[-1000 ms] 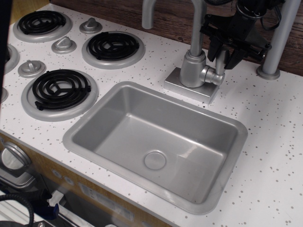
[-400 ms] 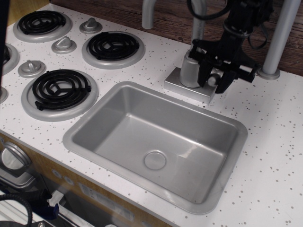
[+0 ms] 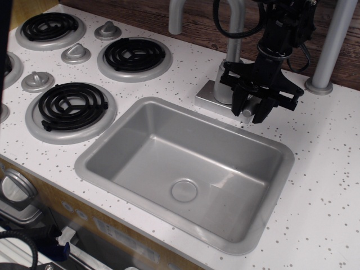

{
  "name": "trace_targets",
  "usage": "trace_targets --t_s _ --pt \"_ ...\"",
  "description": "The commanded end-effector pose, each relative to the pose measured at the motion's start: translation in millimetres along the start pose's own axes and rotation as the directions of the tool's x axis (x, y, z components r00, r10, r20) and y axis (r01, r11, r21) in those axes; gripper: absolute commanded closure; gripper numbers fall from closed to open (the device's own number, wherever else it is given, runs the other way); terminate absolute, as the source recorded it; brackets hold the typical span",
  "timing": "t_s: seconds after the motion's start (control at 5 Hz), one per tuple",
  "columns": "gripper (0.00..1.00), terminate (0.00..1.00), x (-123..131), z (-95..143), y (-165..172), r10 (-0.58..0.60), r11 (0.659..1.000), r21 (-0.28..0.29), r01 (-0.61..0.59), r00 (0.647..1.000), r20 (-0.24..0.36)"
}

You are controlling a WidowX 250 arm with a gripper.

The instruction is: Lever vertical to front

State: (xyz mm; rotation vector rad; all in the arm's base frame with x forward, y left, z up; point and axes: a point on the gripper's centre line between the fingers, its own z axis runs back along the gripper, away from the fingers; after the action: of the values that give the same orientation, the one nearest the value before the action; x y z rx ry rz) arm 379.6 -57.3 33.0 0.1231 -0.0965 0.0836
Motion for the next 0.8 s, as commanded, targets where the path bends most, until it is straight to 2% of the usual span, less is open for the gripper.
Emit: trace_targets --t_s 0.0,0.6 --pt "0.0 0.0 8.1 22.1 0.6 -0.007 1.0 0.022 0.006 0.999 0.044" --pt "0.0 0.0 -8.4 59.4 -0.3 0.031 0.994 0.102 -0.032 0.999 0.006"
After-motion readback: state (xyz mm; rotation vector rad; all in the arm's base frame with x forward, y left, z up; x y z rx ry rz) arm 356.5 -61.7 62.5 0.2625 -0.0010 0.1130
